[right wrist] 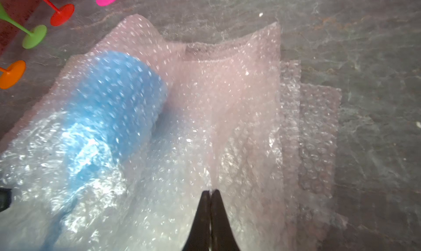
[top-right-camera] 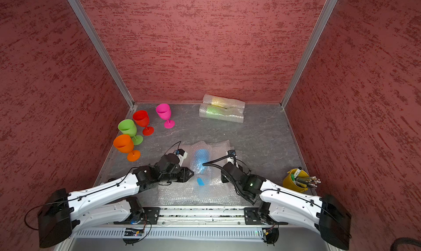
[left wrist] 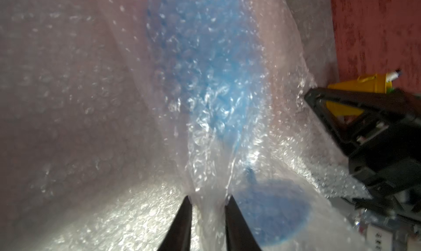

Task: Unpack wine glasses from bubble wrap
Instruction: Unwrap the bubble wrap.

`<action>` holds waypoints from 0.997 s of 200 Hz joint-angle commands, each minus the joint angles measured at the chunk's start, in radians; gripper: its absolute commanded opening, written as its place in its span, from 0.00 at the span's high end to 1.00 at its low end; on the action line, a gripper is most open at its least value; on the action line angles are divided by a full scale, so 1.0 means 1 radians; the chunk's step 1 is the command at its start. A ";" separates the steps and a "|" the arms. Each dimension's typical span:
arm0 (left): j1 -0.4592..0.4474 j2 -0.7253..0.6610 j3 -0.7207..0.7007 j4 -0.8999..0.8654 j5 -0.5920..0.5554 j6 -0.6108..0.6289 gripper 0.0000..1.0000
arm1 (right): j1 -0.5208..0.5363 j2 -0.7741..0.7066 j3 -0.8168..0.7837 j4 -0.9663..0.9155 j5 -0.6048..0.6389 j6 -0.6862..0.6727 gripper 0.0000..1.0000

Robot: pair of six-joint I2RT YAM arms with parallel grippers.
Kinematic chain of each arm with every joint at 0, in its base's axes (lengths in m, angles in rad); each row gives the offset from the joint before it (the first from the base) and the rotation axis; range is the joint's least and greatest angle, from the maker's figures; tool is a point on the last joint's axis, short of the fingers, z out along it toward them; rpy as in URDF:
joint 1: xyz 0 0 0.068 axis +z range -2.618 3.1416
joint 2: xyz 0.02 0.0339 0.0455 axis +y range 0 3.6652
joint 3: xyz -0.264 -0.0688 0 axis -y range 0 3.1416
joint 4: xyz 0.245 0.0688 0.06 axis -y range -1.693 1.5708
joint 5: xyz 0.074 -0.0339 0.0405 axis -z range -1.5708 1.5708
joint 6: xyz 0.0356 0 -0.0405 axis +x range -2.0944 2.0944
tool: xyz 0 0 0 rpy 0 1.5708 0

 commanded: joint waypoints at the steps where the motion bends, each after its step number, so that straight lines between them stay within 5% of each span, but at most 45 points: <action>1: -0.002 0.031 0.005 0.002 -0.028 0.000 0.52 | -0.007 0.020 -0.030 0.065 -0.013 0.070 0.78; 42: 0.022 -0.011 -0.001 -0.071 -0.022 -0.019 0.39 | -0.008 0.010 -0.009 0.027 0.009 0.082 0.52; 91: 0.160 -0.087 0.010 -0.157 0.023 0.001 0.35 | -0.035 0.001 0.053 0.007 -0.030 0.038 0.38; 134: 0.271 -0.168 0.020 -0.225 0.067 -0.009 0.34 | -0.036 -0.005 0.149 -0.051 -0.041 0.003 0.45; 199: 0.280 -0.278 0.151 -0.371 -0.029 0.056 0.34 | -0.044 0.234 0.284 -0.098 -0.125 -0.105 0.73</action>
